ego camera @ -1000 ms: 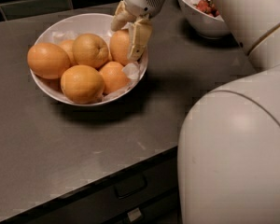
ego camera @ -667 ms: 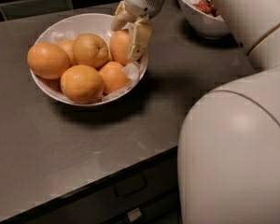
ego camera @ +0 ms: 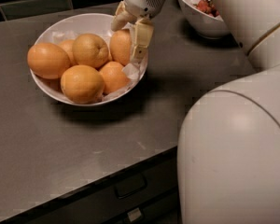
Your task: Pick orange from white bowl
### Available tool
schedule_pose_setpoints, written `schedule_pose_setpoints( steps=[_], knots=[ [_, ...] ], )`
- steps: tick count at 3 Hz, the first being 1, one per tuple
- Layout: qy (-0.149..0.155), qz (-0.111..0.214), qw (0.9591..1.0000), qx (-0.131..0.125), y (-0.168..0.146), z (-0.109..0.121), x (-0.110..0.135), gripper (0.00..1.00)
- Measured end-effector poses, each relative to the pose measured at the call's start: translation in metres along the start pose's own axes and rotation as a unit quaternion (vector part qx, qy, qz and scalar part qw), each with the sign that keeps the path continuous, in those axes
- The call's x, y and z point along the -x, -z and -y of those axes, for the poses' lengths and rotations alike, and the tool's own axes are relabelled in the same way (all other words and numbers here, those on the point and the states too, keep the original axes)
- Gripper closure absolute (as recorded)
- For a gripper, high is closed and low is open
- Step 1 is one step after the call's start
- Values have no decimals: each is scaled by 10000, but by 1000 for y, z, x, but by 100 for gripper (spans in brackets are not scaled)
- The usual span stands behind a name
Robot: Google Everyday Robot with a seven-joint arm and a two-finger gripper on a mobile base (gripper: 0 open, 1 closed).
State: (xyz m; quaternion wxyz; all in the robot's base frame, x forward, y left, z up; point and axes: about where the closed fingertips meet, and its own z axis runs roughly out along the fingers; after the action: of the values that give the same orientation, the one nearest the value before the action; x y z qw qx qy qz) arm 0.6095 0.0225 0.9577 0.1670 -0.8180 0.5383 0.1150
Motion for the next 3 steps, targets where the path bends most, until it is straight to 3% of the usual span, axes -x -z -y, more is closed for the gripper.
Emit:
schedule_pose_setpoints(
  steps=[1, 2, 3],
  knots=[
    [0, -1, 10000, -2, 0, 0, 0, 23],
    [-38, -418, 9985, -344, 4, 13, -9, 21],
    [-28, -905, 9936, -668, 14, 23, -14, 29]
  ],
)
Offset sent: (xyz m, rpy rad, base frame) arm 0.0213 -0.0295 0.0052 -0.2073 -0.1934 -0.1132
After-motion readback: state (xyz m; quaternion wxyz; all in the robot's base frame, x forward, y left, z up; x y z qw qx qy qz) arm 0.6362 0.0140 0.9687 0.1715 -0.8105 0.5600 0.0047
